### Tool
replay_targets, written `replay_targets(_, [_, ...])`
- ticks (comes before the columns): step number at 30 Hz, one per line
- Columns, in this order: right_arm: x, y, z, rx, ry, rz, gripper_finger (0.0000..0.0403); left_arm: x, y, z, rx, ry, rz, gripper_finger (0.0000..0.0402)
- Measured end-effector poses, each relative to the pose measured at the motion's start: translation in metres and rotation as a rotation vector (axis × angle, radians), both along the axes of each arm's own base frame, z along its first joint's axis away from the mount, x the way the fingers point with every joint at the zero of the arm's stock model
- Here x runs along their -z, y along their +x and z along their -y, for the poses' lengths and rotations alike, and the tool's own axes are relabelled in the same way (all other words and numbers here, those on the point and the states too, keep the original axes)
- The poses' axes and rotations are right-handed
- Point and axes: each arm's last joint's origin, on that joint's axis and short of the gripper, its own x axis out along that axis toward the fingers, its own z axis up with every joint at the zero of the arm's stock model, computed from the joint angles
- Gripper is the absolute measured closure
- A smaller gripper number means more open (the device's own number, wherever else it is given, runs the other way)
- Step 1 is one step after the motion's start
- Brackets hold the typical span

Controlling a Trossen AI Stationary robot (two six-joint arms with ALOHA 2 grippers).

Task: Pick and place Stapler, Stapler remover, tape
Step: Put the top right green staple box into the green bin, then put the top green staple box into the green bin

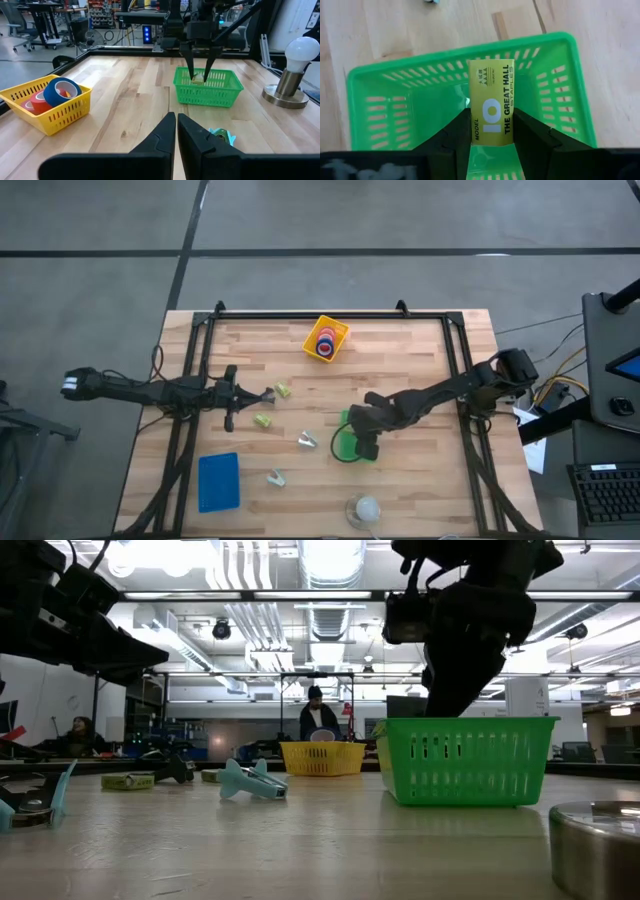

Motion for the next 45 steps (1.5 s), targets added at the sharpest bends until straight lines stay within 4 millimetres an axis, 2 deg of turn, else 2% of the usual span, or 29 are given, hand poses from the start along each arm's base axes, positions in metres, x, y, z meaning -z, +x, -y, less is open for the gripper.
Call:
replay_targets(12, [-0.005, -0.003, 0.001, 0.018, 0.005, -0.001, 0.0283, 0.0, 0.0, 0.0, 0.0, 0.0, 0.0, 0.0378])
replay_targets(17, [-0.003, -0.008, 0.005, 0.044, -0.056, -0.054, 0.028, 0.0, 0.0, 0.0, 0.0, 0.0, 0.0, 0.0378])
replay_targets(26, [-0.003, -0.009, 0.005, 0.062, -0.085, -0.05, 0.0284, 0.0, 0.0, 0.0, 0.0, 0.0, 0.001, 0.0378])
replay_targets(40, [-0.003, -0.008, 0.006, 0.108, -0.11, -0.039, 0.0218, 0.0, 0.0, 0.0, 0.0, 0.0, 0.001, 0.0378])
replay_targets(45, [-0.009, -0.007, 0.006, 0.109, -0.105, -0.026, 0.0193, 0.0, 0.0, 0.0, 0.0, 0.0, 0.001, 0.0378])
